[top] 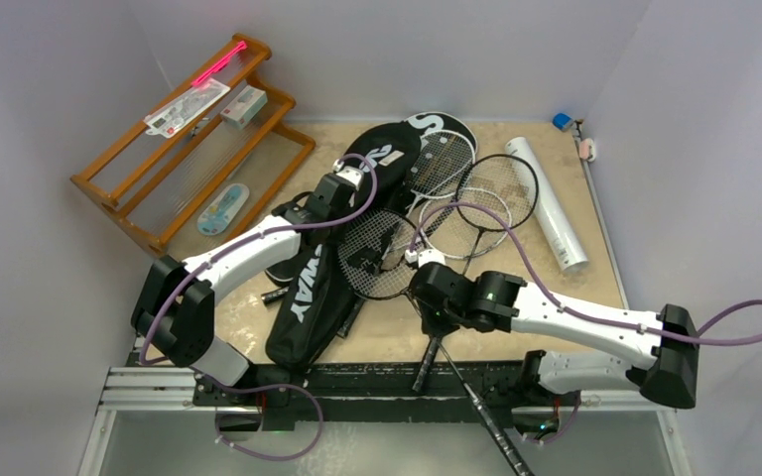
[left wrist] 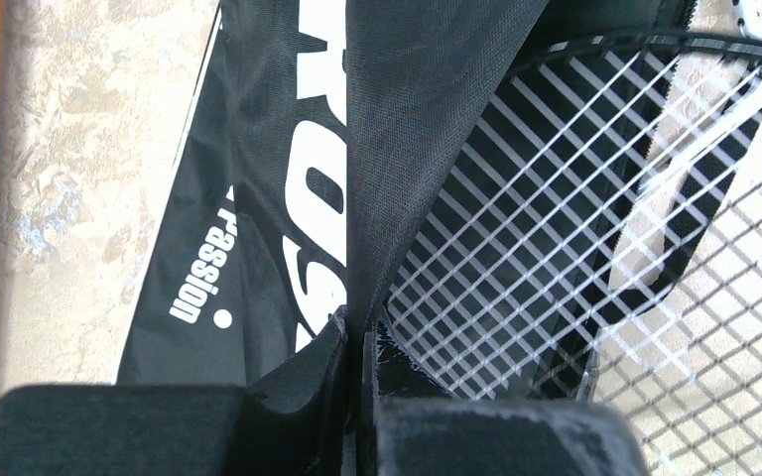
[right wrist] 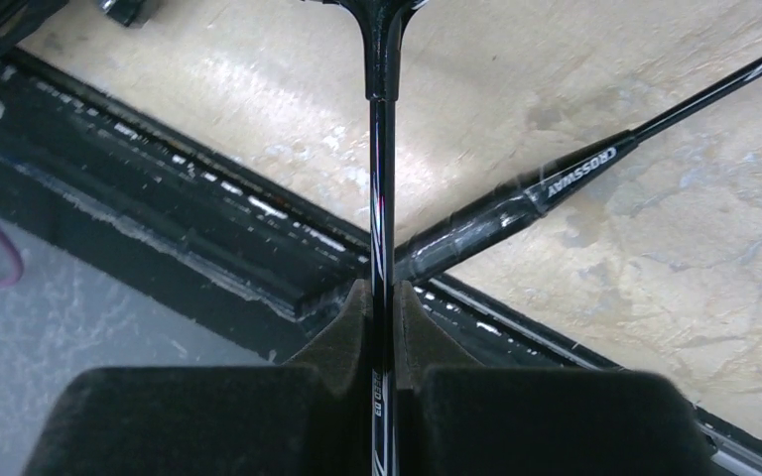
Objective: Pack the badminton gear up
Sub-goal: Place the racket in the racket bag.
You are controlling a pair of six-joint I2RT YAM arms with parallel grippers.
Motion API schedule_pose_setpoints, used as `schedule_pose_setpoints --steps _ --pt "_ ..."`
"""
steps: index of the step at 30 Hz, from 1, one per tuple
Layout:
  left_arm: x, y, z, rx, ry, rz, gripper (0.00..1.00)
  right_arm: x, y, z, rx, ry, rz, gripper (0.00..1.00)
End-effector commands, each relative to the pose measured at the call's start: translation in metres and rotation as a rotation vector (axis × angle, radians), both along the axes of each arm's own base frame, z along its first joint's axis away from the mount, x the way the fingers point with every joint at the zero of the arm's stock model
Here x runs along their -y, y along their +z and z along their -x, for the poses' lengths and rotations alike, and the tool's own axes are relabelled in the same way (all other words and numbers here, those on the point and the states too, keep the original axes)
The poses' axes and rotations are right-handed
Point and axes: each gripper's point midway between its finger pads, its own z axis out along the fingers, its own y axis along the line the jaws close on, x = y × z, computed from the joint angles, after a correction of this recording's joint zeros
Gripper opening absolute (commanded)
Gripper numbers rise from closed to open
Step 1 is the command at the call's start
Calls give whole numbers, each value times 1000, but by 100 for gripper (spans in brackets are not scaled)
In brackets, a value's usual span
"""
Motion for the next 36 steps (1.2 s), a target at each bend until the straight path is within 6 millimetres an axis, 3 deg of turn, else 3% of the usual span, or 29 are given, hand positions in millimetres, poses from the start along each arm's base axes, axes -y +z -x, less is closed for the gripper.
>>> schedule_pose_setpoints --steps 1,3,13,18,22,27,30,36 --pt "8 33 -9 74 -6 77 0 -5 16 -27 118 -88 -7 0" --pt "11 32 -8 63 -18 86 0 -14 18 -30 127 -88 -29 0" --pt "23 29 -2 31 -75 128 0 -73 29 -87 204 -91 -9 0" --pt "31 30 3 14 -110 164 0 -78 21 -138 199 -212 -58 0" --pt "44 29 9 -17 -166 210 0 -84 26 -179 257 -308 -153 0" --pt "82 27 37 -123 -381 360 0 -91 35 -226 371 -376 -251 0" --pt "98 28 52 -183 -481 428 0 -91 32 -247 401 -400 -298 0" --pt "111 32 69 -247 -571 502 0 -75 20 -274 438 -496 -357 0"
